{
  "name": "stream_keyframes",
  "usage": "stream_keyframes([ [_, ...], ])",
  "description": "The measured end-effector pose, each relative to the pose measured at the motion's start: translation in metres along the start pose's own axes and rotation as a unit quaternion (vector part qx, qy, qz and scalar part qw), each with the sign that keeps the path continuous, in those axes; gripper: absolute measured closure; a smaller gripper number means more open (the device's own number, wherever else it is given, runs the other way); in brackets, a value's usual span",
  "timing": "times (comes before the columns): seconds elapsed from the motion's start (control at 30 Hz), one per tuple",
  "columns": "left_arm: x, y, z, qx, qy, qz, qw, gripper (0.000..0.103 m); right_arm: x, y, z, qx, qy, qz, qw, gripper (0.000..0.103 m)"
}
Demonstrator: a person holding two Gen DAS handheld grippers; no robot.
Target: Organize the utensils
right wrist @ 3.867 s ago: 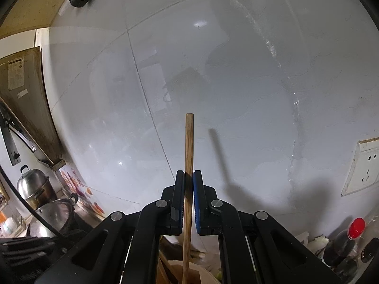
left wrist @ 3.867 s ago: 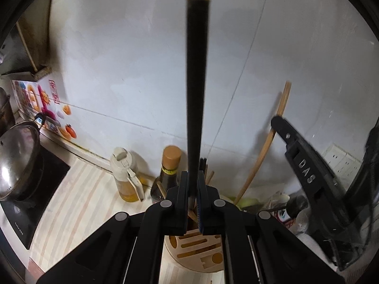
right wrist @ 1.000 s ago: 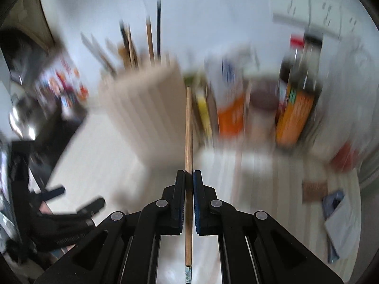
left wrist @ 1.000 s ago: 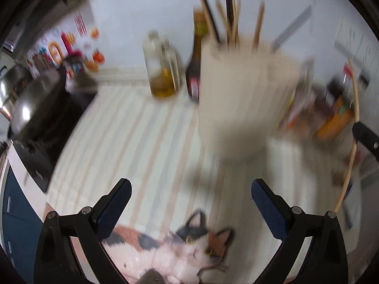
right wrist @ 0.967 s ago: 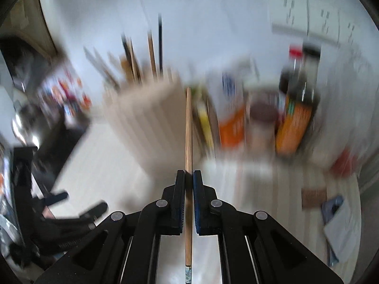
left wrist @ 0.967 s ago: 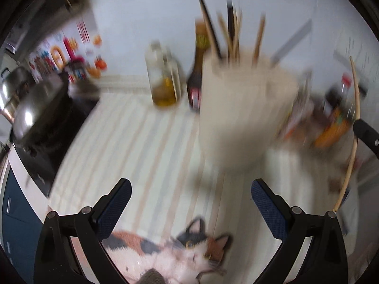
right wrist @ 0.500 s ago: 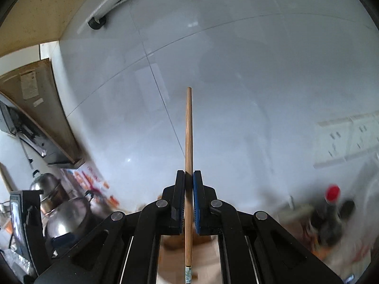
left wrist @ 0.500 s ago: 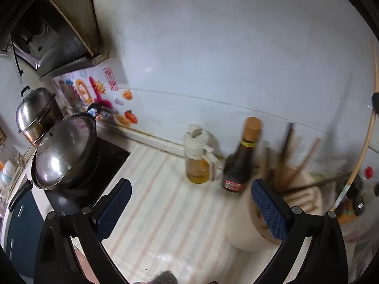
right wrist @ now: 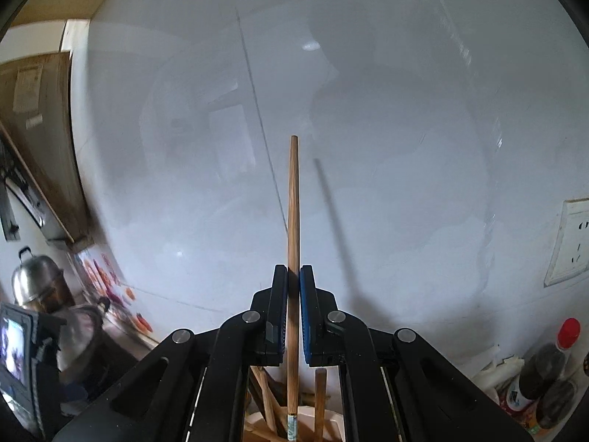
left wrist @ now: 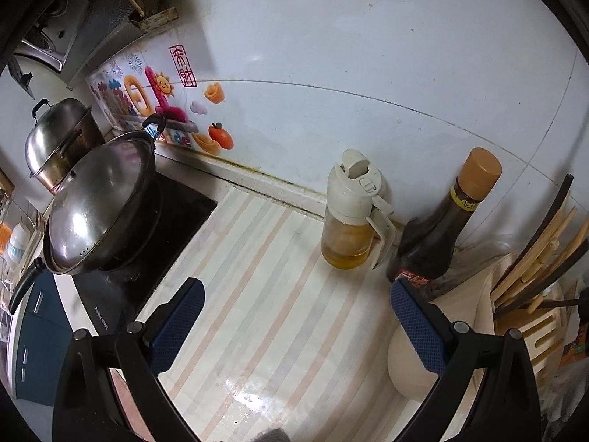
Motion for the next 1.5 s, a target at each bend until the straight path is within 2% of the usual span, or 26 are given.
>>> stream_keyframes([
  [0.13,0.002,-0.003,-0.016,0.019,-0.020,0.006,0.9996,0.000,0.009,-0.003,0.004,0.006,0.033,0.000,0.999,0.095],
  [0.2,0.003,-0.005,-0.025,0.028,-0.027,0.009,0.9992,0.000,0.009,-0.007,-0.004,0.013,0.041,0.003,0.999,0.087],
  [0.27,0.006,-0.007,-0.037,0.035,-0.034,0.016,0.9987,0.000,0.008,-0.008,-0.017,0.017,0.038,0.001,0.999,0.071],
  [0.3,0.008,-0.008,-0.043,0.038,-0.039,0.018,0.9984,0.000,0.008,-0.009,-0.022,0.024,0.040,-0.002,0.999,0.068],
  [0.37,0.012,-0.010,-0.053,0.044,-0.049,0.021,0.9976,0.000,0.010,-0.016,-0.036,0.036,0.057,0.002,0.998,0.047],
  [0.43,0.021,-0.013,-0.070,0.047,-0.068,0.028,0.9962,0.000,0.016,-0.022,-0.051,0.058,0.077,0.002,0.995,0.035],
  [0.47,0.024,-0.015,-0.077,0.048,-0.076,0.032,0.9955,0.000,0.020,-0.025,-0.061,0.064,0.086,-0.001,0.994,0.033],
  [0.53,0.030,-0.020,-0.089,0.049,-0.086,0.037,0.9944,0.000,0.030,-0.031,-0.076,0.092,0.104,-0.017,0.990,0.014],
  [0.6,0.038,-0.025,-0.102,0.053,-0.094,0.039,0.9935,0.000,0.040,-0.036,-0.089,0.115,0.125,-0.032,0.985,0.002],
  [0.7,0.047,-0.031,-0.119,0.054,-0.104,0.042,0.9922,0.000,0.053,-0.047,-0.109,0.127,0.148,-0.042,0.980,0.002],
  [0.9,0.070,-0.042,-0.162,0.054,-0.124,0.040,0.9900,0.000,0.053,-0.063,-0.152,0.129,0.147,-0.041,0.980,0.000],
  [1.23,0.131,-0.048,-0.263,0.058,-0.170,0.030,0.9833,0.000,0.035,-0.064,-0.268,0.112,0.121,-0.066,0.984,0.000],
  [1.5,0.182,-0.037,-0.320,0.058,-0.181,0.023,0.9815,0.000,0.022,-0.050,-0.364,0.101,0.084,-0.080,0.988,0.000],
])
Point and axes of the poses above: each gripper's, at about its wrist camera, not at the fingertips, and z roughly the way its jaws point, y to its left, x to its underside, the point moved 5 cm from there along z, roughly the way its jaws point, and after that the axes turned 5 degrees about z, right-handed, at the moved point
